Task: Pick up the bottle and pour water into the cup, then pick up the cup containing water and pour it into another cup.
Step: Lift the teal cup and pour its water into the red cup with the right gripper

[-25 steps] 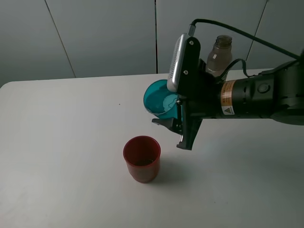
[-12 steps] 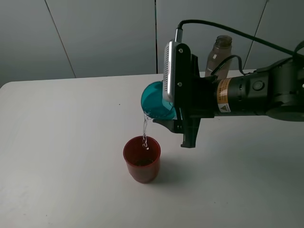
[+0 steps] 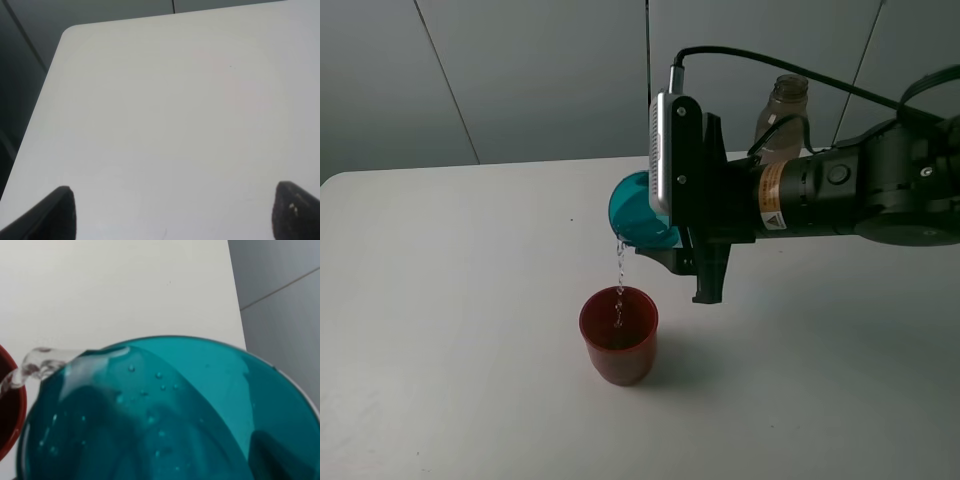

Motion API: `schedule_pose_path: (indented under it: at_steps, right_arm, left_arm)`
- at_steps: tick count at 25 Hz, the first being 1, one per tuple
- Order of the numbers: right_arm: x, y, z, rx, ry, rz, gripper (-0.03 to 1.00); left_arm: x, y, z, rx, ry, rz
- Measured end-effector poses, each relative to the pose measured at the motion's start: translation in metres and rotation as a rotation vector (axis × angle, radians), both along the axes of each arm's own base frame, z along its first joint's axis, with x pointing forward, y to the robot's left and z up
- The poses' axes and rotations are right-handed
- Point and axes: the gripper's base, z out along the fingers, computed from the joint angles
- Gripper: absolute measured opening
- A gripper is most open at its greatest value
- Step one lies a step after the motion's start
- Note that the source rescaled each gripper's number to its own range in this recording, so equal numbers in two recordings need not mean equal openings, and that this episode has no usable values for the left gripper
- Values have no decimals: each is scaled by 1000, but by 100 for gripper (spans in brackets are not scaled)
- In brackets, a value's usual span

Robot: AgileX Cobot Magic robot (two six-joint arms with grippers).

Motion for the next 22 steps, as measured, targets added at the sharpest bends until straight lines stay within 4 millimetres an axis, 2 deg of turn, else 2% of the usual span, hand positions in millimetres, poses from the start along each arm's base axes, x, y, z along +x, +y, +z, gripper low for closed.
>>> schedule_pose_path:
  at_steps: [22]
  right_arm:
    - [1,-4,-4,-158,-124,84,6]
  left_arm:
    - [0,0,0,0,0,0]
